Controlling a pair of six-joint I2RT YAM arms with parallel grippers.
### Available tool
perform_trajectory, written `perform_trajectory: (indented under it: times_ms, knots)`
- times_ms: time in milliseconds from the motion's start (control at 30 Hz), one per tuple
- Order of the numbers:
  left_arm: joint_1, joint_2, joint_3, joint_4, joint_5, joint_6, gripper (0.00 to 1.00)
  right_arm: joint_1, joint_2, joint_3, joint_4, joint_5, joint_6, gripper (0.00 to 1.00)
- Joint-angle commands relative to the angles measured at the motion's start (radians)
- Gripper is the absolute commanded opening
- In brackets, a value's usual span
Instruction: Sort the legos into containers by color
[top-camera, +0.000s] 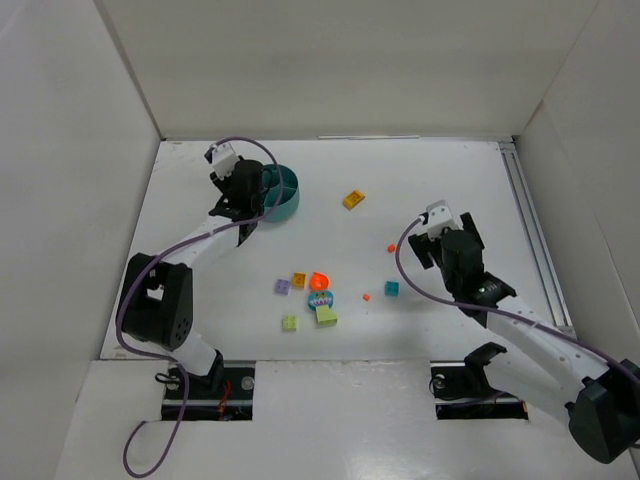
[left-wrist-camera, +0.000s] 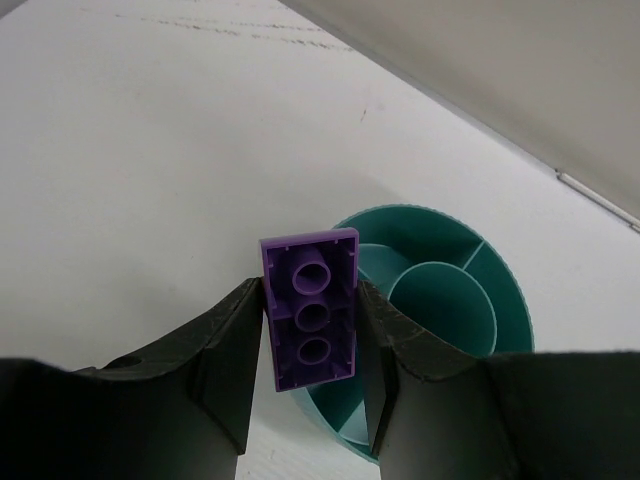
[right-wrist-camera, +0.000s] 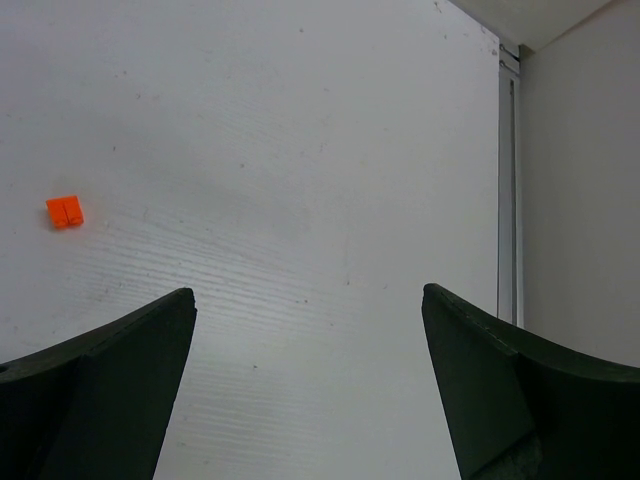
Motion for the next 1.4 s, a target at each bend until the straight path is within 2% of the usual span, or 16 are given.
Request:
perform_trajectory:
  times_ms: [0,233,533,767,933,1000,1100,1167,1233,1267,1367]
  knots:
    - [0.002,-0.002,0.041,0.082,0.039,0.021,0.31,0.004,0.023,0.055,0.021,0.028,-0.004,0.99]
    - [0.002,0.042,0.031,0.114,0.074,0.021,0.33,0.004,0.084,0.076,0.021,0.007,-0.004,0.99]
    - [0.002,0.104,0.051,0.114,0.063,-0.018,0.37,0.004,0.084,0.085,0.021,-0.004,-0.004,0.99]
    - [0.002,0.115,0.051,0.094,0.063,-0.030,0.50,0.004,0.052,0.076,0.021,-0.022,0.006,0.99]
    - [0.002,0.102,0.060,0.062,0.081,-0.041,0.52,0.004,0.041,0.067,0.021,-0.045,0.006,0.99]
    - [0.002,0.073,0.060,0.036,0.081,-0.041,0.52,0.004,0.041,0.067,0.021,-0.080,-0.045,0.99]
    - [0.002,-0.006,0.030,-0.024,0.133,-0.052,0.76,0.046,0.041,0.078,0.021,-0.081,-0.080,0.99]
    - [0.002,-0.081,-0.008,-0.084,0.221,-0.061,0.91,0.055,0.041,0.078,0.021,-0.071,-0.080,0.99]
    - [0.002,-0.124,-0.038,-0.127,0.314,-0.044,0.99,0.067,0.041,0.087,0.008,-0.084,-0.080,0.99]
    - [-0.008,-0.141,-0.050,-0.186,0.375,-0.044,0.99,0.067,0.041,0.099,-0.008,-0.113,-0.080,0.99]
    - [-0.076,-0.194,-0.114,-0.283,0.402,-0.068,1.00,0.067,0.064,0.148,-0.076,-0.195,-0.071,0.99]
